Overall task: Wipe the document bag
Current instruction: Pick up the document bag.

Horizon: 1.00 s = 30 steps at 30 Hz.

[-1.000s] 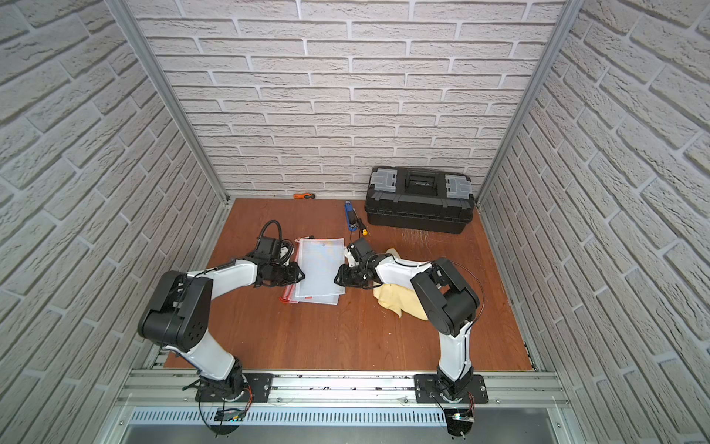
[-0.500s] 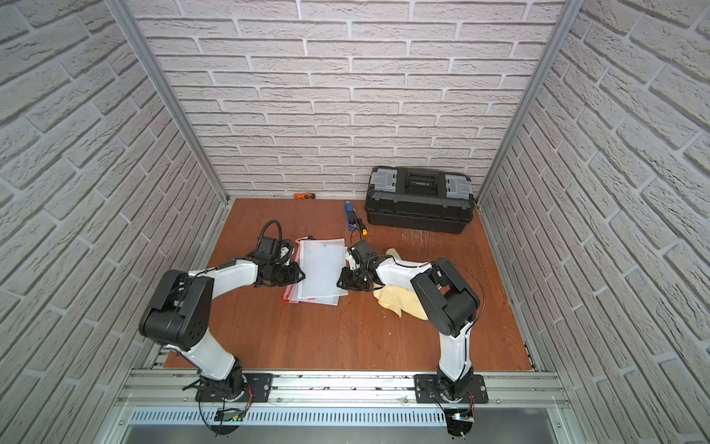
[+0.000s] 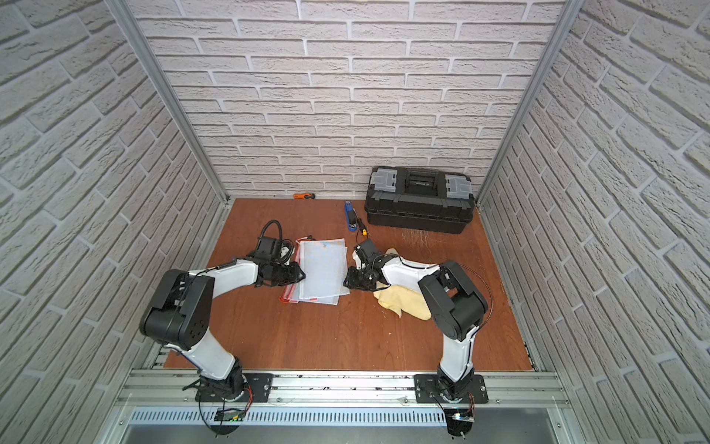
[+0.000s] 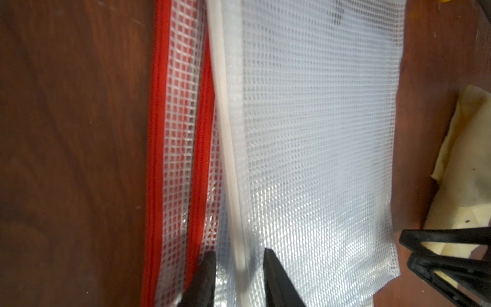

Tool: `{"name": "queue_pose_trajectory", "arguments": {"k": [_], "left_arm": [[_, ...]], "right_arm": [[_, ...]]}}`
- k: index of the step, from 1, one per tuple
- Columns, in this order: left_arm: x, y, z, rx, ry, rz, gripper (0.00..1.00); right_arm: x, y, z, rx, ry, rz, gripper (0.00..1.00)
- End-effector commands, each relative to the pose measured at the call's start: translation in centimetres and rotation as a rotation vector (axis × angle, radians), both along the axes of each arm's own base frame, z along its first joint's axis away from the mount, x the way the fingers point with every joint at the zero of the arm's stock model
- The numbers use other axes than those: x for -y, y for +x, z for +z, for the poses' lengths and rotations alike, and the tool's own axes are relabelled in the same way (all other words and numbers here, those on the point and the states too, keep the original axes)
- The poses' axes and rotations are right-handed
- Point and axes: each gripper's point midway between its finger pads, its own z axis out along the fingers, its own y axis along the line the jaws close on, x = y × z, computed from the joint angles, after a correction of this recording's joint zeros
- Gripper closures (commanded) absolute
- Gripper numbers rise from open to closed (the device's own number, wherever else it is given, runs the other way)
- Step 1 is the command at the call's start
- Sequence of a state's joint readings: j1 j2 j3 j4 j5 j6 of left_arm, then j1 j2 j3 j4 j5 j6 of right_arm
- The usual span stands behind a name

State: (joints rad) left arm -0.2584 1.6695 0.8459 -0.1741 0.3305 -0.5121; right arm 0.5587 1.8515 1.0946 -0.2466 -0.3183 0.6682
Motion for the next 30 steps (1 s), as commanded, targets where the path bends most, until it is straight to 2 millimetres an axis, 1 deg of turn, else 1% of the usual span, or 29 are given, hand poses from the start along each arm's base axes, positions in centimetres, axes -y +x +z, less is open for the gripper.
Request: {"name": "queue_pose_trajectory", "arguments": {"k": [1, 6, 12, 13, 15, 17, 20, 21, 25, 28, 30], "left_arm": [[0.1, -0.6, -1.2, -0.036, 0.017, -0.014, 0.68], [0.0, -0.7, -1.2, -0.037, 0.02, -0.014, 0.68], [0.0, -0.8, -1.2, -0.038, 0.023, -0.015, 0.68], [-0.1, -0.8, -1.1, -0.037, 0.024, -0.014, 0.68], [-0.2, -0.9, -1.2, -0.04, 0.028, -0.013, 0.68], [-0.1, -0.8, -1.3, -0.039, 0.028, -0.013, 0.68], [-0.1, -0.8, -1.4, -0.042, 0.024, -0.014, 0.68], [-0.1, -0.8, -1.4, -0.042, 0.024, -0.014, 0.68], [-0.3, -0.9, -1.6, -0.048, 0.037, -0.014, 0.68], [-0.4, -1.0, -1.6, -0.049, 0.047, -0.015, 0.68], [-0.6, -1.1, -1.7, -0.052, 0.057, -0.016, 0.68]], "right_arm": [[0.0, 0.2, -0.1, -0.001, 0.004, 0.012, 0.62], [-1.6, 0.2, -0.6, -0.02, 0.1, 0.003, 0.62], [-2.3, 0.2, -1.5, -0.05, 0.138, 0.001, 0.64], [-2.4, 0.2, -1.4, -0.048, 0.14, -0.001, 0.65], [-2.3, 0.3, -1.4, -0.045, 0.139, -0.005, 0.74], [-2.2, 0.3, -1.1, -0.035, 0.132, -0.004, 0.8], [-1.8, 0.2, -1.0, -0.028, 0.107, 0.001, 0.94], [-1.6, 0.2, -1.0, -0.025, 0.1, 0.002, 0.97], [-0.8, 0.2, -0.2, 0.001, 0.067, -0.003, 0.97], [0.7, 0.2, 1.2, 0.039, 0.038, -0.027, 0.97], [2.3, 0.1, 2.3, 0.059, 0.033, -0.057, 0.97]]}}
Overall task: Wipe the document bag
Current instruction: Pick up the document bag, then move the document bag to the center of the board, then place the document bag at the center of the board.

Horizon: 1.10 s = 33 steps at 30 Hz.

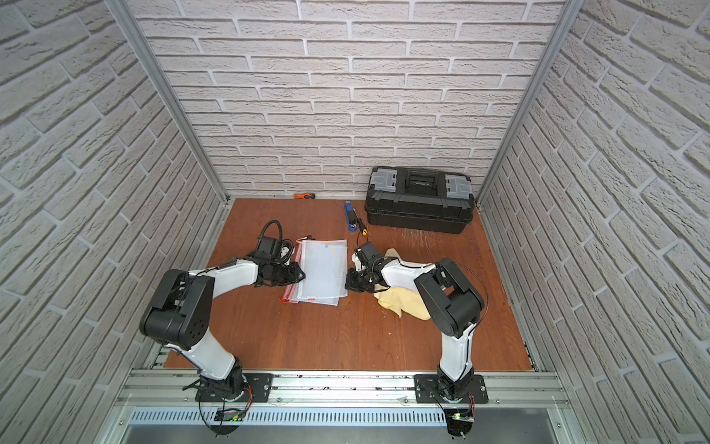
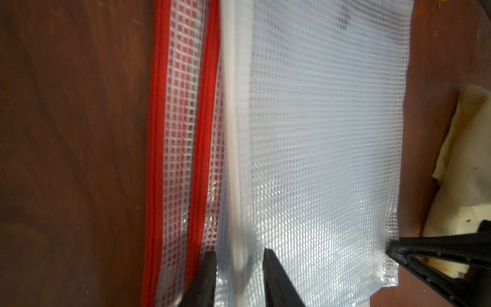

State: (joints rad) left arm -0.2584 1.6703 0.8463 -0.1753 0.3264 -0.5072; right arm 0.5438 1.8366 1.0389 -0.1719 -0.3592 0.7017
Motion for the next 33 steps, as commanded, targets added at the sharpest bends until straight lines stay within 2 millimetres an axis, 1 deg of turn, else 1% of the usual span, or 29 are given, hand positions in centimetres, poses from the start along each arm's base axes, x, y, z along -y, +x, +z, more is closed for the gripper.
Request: {"name": "queue_pose_trajectory", "arguments": {"k": [1, 3, 6, 8, 10, 12, 15, 16, 18, 19, 22, 27, 29, 33], "left_arm": [[-0.6, -1.1, -1.6, -0.054, 0.055, -0.014, 0.68], [-0.7, -1.1, -1.7, -0.058, 0.067, -0.018, 0.68], [-0.8, -0.9, -1.7, -0.062, 0.084, -0.022, 0.7], [-1.0, -0.8, -1.6, -0.064, 0.096, -0.025, 0.76], [-1.2, -0.8, -1.6, -0.066, 0.111, -0.029, 0.77], [-1.7, -0.9, -1.7, -0.073, 0.14, -0.028, 0.83], [-2.4, -1.0, -2.0, -0.091, 0.16, -0.02, 0.9], [-2.6, -1.0, -2.2, -0.098, 0.166, -0.017, 0.91], [-3.3, -1.0, -2.4, -0.114, 0.182, -0.005, 0.97], [-3.6, -1.1, -2.5, -0.119, 0.187, 0.001, 0.98], [-4.3, -1.0, -2.7, -0.128, 0.188, 0.02, 1.0], [-6.0, -1.1, -3.1, -0.154, 0.19, 0.086, 1.0], [-6.8, -1.3, -3.3, -0.163, 0.181, 0.117, 1.0], [-8.2, -1.6, -3.3, -0.164, 0.174, 0.169, 1.0]], "right_arm": [[2.9, 0.2, 2.9, 0.069, -0.023, -0.048, 0.97], [4.5, -0.3, 3.4, 0.064, -0.027, -0.069, 0.97], [7.0, -1.8, 2.5, 0.031, -0.088, -0.073, 0.97], [8.5, -3.0, 1.4, 0.0, -0.114, -0.084, 0.97], [9.7, -4.2, 0.5, -0.025, -0.124, -0.098, 0.97], [11.0, -5.5, 0.0, -0.044, -0.143, -0.115, 0.97], [12.9, -6.9, -0.3, -0.047, -0.202, -0.135, 0.97], [13.4, -7.3, -0.2, -0.047, -0.222, -0.135, 0.97], [14.8, -8.2, 0.0, -0.05, -0.281, -0.131, 0.97], [15.2, -8.4, 0.1, -0.048, -0.296, -0.128, 0.97], [15.1, -8.8, 0.3, -0.048, -0.282, -0.118, 0.97], [13.4, -8.4, -0.3, -0.064, -0.213, -0.125, 0.97], [12.4, -7.9, -0.5, -0.063, -0.193, -0.116, 0.97], [9.4, -7.4, -0.9, -0.061, -0.21, -0.044, 0.97]]}}
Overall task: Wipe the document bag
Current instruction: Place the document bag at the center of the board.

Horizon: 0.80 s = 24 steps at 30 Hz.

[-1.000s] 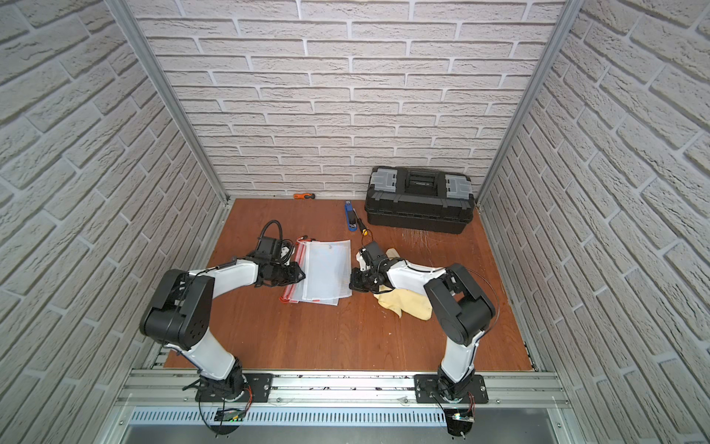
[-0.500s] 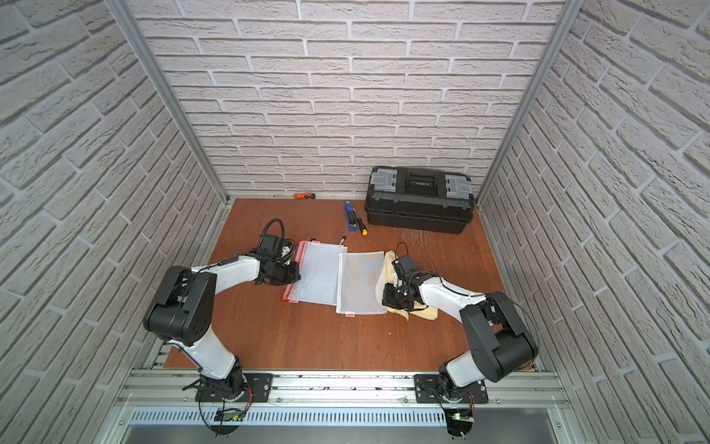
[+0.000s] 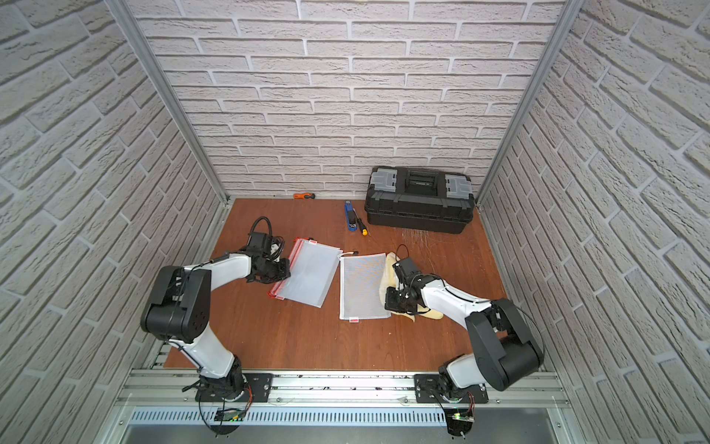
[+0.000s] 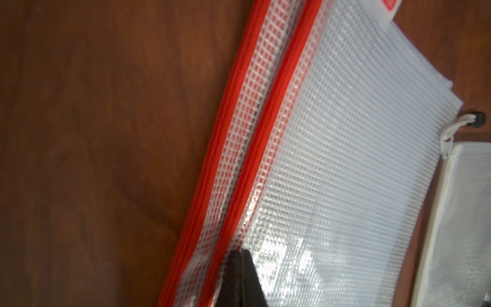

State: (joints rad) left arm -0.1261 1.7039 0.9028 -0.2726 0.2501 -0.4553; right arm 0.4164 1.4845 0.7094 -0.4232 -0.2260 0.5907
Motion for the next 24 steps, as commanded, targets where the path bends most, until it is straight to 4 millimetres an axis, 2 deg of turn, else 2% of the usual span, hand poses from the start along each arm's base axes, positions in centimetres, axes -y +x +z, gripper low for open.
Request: {"name": "queue_pose_trajectory", "arguments": {"k": [1, 4, 8, 13, 17, 20, 22, 24], "left_arm": [[-2.5, -3.1, -2.5, -0.121, 0.072, 0.06, 1.0], [-3.0, -3.0, -2.1, -0.112, 0.09, 0.075, 1.0], [-4.4, -2.6, -1.4, -0.099, 0.102, 0.129, 1.0], [-5.9, -2.0, 0.2, -0.052, 0.102, 0.201, 1.0], [-6.8, -1.4, 3.0, 0.03, 0.121, 0.234, 1.0], [-6.5, -0.8, 4.8, 0.078, 0.102, 0.225, 1.0], [-6.1, -0.5, 5.7, 0.097, 0.078, 0.213, 1.0], [-5.8, -0.2, 6.7, 0.115, 0.062, 0.213, 0.98]], "right_arm": [[-3.2, 1.3, 0.4, 0.032, 0.026, 0.053, 0.97], [-4.9, 1.4, -0.7, 0.002, 0.053, 0.072, 0.97], [-4.9, 1.1, -2.0, -0.029, 0.055, 0.053, 0.97], [-3.4, 0.4, -1.6, -0.021, -0.003, 0.036, 0.97], [-1.1, -0.3, -1.3, -0.011, -0.052, 0.0, 0.97], [-1.0, -0.7, -1.4, -0.017, -0.012, -0.016, 0.97], [-1.5, -0.8, -1.4, -0.021, 0.011, -0.008, 0.92], [-1.7, -0.6, -0.8, -0.01, 0.025, -0.008, 0.76]]}}
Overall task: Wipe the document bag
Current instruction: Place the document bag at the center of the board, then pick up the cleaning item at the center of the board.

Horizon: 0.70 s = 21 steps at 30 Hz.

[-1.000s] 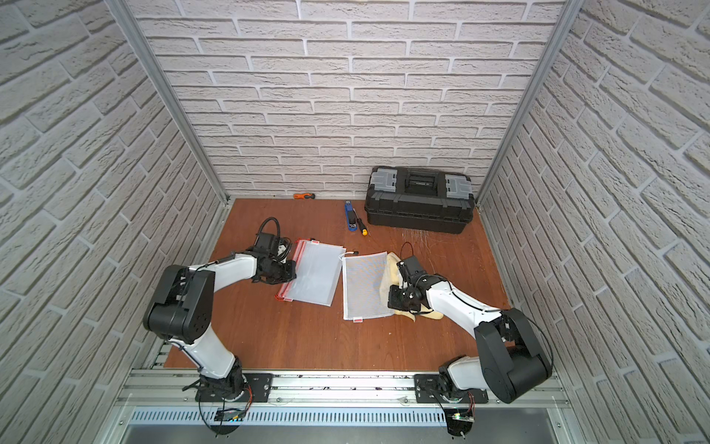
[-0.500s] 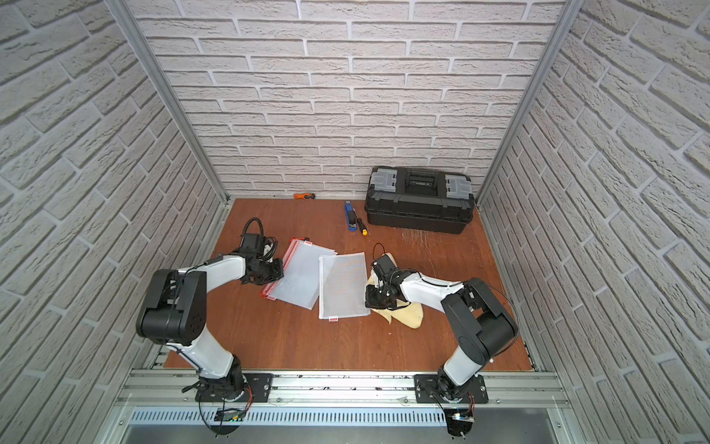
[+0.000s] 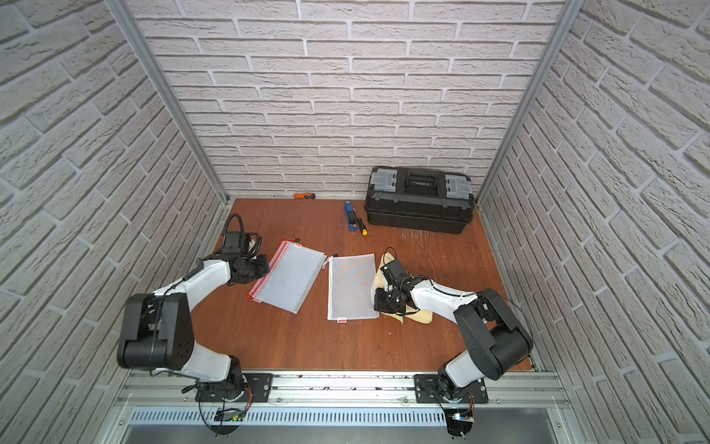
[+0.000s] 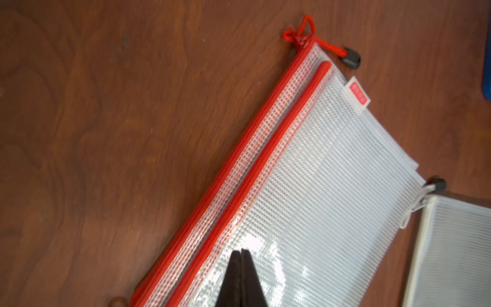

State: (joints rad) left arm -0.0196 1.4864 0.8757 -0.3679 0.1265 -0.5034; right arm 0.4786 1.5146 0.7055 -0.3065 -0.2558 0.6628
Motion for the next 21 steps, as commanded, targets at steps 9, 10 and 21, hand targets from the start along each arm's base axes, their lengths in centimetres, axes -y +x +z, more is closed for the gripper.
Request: {"name": "queue_pose_trajectory", "arguments": {"k": [9, 10, 21], "left_arm": [[5.2, 2.5, 10.4, 0.2, 0.072, -0.147, 0.54], [6.2, 2.9, 10.7, 0.209, 0.035, -0.163, 0.54], [17.1, 6.8, 5.1, 0.078, 0.016, -0.385, 0.69]], "right_arm": [[6.0, 1.8, 11.0, 0.261, -0.168, -0.1, 0.39], [6.8, 1.9, 11.5, 0.275, -0.19, -0.108, 0.39], [8.5, 3.4, 5.3, 0.049, -0.354, -0.088, 0.31]]}}
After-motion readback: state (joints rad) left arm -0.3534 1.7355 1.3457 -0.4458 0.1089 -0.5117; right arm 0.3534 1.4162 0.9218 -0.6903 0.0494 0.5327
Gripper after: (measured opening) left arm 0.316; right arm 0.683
